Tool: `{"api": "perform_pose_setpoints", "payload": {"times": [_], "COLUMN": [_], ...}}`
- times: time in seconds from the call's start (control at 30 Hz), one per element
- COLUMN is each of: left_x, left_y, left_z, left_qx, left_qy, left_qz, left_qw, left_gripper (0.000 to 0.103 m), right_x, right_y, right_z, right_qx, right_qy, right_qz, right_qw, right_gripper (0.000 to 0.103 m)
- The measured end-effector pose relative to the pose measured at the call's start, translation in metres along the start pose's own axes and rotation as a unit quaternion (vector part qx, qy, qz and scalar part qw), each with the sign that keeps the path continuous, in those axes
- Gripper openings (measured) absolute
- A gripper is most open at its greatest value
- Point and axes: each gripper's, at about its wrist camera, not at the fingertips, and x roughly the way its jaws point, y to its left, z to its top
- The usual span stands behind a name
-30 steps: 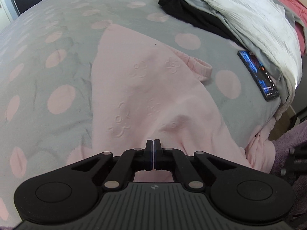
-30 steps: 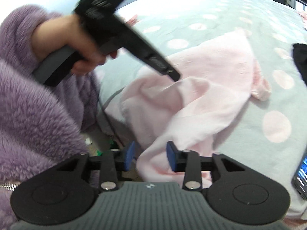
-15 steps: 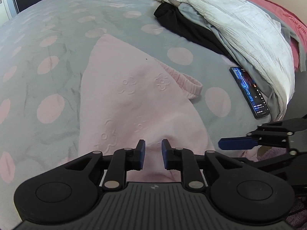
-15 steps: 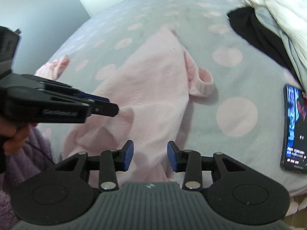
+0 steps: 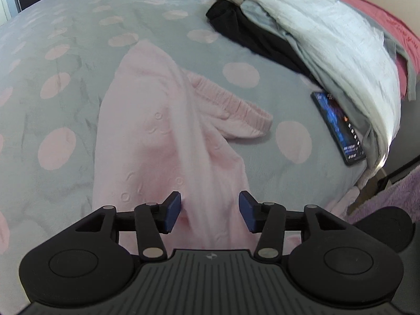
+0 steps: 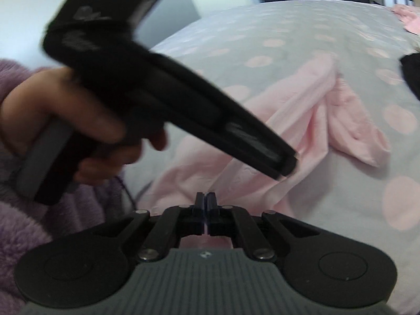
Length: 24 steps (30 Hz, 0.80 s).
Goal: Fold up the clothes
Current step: 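Grasp the elastic waistband of the pink garment with the right tool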
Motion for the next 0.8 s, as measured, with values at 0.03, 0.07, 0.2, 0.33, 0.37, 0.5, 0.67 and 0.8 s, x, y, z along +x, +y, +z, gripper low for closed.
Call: {"api": "perform_pose_setpoints", "payload": {"times": [0.03,0.07,0.2,0.33,0.37,0.5,0.67,0.8], "left_x": [0.003,0.005,0.011,0.000,-0.004,-0.016,-0.022,-0.026], "left_y": [0.002,0.005,0.025,0.036,0.038,0.052,0.071,0.081], "left_z": [-0.002,-0.004,-0.010,-0.010,-0.010,-0.013,-0.022,-0.030], "left_qx": [0.001,-0.003,-0.031,-0.043,-0.046,-0.064,-0.093,-0.107], "left_qy": [0.007,0.012,0.021,0.003,-0.002,-0.018,-0.019,-0.022], "left_qz": [0.008,0.014,0.013,0.012,0.015,0.028,0.035,0.039], "left_qw": [0.9999,0.9998,0.9992,0.9990,0.9988,0.9974,0.9948,0.9932], "left_gripper": [0.045,0.041,0.008,0.001,0.001,0.001,0.001,0.001], "right_x": [0.001,0.001,-0.001,-0.011,-0.016,-0.038,-0.045,-0.042], "right_y": [0.001,0.001,-0.002,-0.009,-0.012,-0.032,-0.063,-0.100], "right_z": [0.000,0.000,0.000,0.002,0.004,0.012,0.022,0.027], "right_qx": [-0.003,-0.005,-0.001,0.009,0.014,0.043,0.050,0.081], "right_qy": [0.003,0.005,0.011,0.002,-0.004,-0.026,0.002,0.014], "right_qz": [0.000,-0.001,-0.005,-0.020,-0.025,-0.056,-0.153,-0.197], "right_qw": [1.000,1.000,1.000,1.000,1.000,0.997,0.987,0.977], "right_gripper": [0.001,0.001,0.006,0.021,0.028,0.035,0.041,0.060]}}
